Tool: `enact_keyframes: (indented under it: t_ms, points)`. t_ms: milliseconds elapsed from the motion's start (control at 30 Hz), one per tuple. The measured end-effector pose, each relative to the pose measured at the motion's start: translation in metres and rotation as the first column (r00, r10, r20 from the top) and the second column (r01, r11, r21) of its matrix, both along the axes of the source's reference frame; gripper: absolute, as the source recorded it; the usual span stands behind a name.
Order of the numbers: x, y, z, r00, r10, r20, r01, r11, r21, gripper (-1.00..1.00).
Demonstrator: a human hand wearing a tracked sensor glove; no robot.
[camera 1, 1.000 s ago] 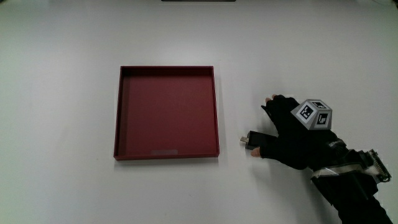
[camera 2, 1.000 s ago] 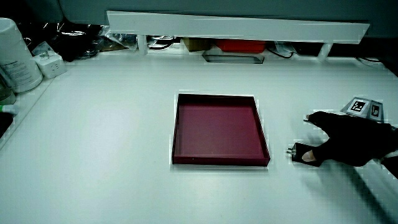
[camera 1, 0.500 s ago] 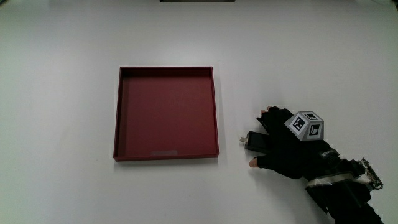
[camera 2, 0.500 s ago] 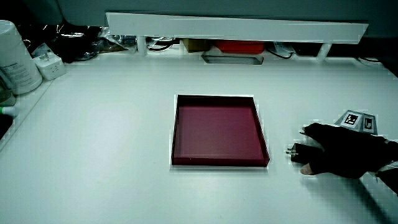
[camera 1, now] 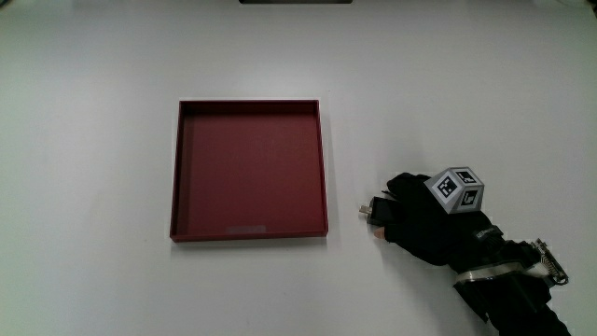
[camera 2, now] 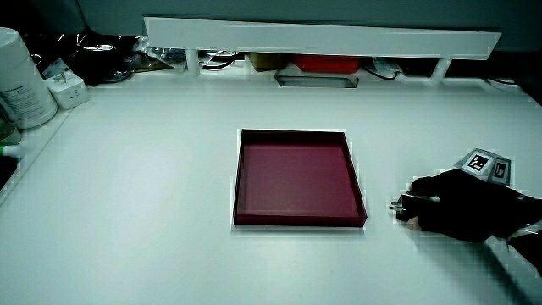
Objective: Pick charger from desk
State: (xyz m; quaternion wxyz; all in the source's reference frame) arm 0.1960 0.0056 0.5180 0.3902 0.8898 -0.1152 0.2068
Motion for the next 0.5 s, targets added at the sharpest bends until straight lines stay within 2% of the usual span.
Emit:
enact_keyframes:
  t_ms: [67, 167, 200, 233, 300, 500]
  points:
    - [0.0014, 0.0011, 0.0045, 1.0, 0.002, -0.016, -0.001, 0.9998, 0.02, 0.45]
    - [0.0021, 0.0022, 0.0051, 1.0, 0.016, 0.002, -0.016, 0.9993, 0.034, 0.55]
    - [0.0023, 0.0023, 0.0063, 0.999, 0.022, -0.023, -0.021, 0.9986, 0.049, 0.59]
    - [0.0002, 0.0021, 0.0032, 1.0, 0.015, -0.01, -0.015, 0.9989, 0.045, 0.62]
    - [-0.0001, 0.0026, 0.0038, 1.0, -0.001, -0.021, 0.003, 0.9979, 0.065, 0.69]
    - [-0.001, 0.0033, 0.0034, 1.0, -0.013, -0.012, 0.014, 0.9963, 0.084, 0.9]
